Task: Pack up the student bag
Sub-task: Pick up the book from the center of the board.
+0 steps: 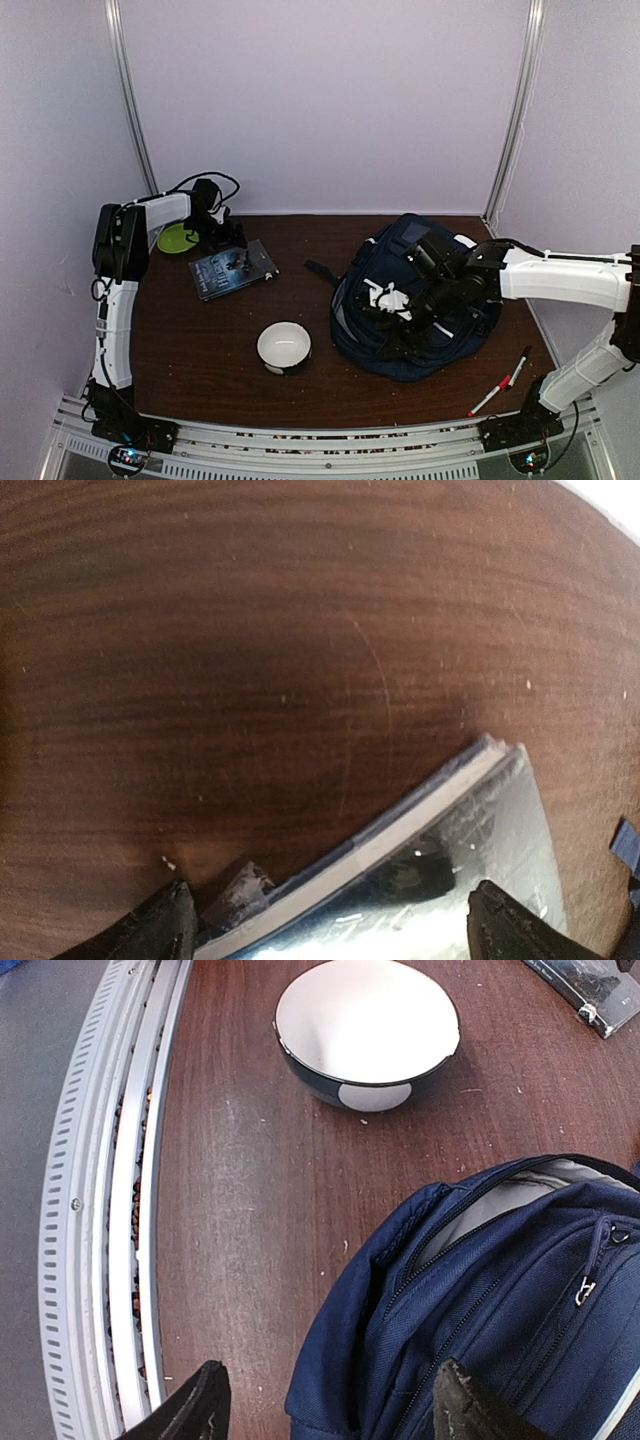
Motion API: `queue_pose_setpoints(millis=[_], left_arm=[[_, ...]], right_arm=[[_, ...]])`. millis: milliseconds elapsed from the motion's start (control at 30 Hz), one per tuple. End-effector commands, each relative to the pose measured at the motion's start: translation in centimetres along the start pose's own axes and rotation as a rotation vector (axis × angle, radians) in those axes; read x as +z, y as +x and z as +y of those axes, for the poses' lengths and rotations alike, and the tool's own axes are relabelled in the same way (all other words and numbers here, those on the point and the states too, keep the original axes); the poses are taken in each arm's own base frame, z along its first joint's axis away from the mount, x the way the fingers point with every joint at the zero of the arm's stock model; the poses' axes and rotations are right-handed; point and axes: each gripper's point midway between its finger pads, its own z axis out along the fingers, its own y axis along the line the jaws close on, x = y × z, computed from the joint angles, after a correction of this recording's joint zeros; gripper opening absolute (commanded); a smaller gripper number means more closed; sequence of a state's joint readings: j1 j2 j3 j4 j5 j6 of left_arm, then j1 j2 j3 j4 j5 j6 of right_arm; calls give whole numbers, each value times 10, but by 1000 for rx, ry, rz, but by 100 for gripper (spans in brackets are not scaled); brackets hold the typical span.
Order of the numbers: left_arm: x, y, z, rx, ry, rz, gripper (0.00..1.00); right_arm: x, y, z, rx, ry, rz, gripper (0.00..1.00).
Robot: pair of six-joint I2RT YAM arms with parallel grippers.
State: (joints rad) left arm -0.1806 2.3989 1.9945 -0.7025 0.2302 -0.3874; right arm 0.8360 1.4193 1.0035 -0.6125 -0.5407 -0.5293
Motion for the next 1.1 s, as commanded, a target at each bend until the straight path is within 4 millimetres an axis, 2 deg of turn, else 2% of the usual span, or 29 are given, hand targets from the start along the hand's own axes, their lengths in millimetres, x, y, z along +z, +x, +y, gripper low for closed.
queue_pose_setpoints(millis=[0,167,333,433,500,600,667,767,900,1067], left_arm=[[-20,25,-11,18,54,118,95],[-39,46,-11,13,45,151,95],[-59,85,-19,-8,93,171,94],[-62,105,-31,1,122,164,93],[-58,117,-39,11,133,178,91],[-56,122,-39,-11,107,158,86],[-57,121,-34,-42,79,132,78],[-65,121,-24,-71,27,84,74],[-73,122,-25,-93,48,22,71],[-75,120,-30,-155,109,-44,65]], right_arm=[[-11,-17,10,-25,-32,-67,71],[-19,-23,13,-32,-41,-80,71],[-30,-35,3,-53,5,-75,71],[-36,-59,-11,-2,10,-127,71],[-40,-83,-30,61,42,-189,70],[-41,-123,-63,180,96,-289,69],[-31,-143,-84,263,96,-311,68],[-7,-158,-109,406,61,-309,65],[38,-162,-143,596,16,-328,63],[91,-159,-168,755,-37,-282,61]])
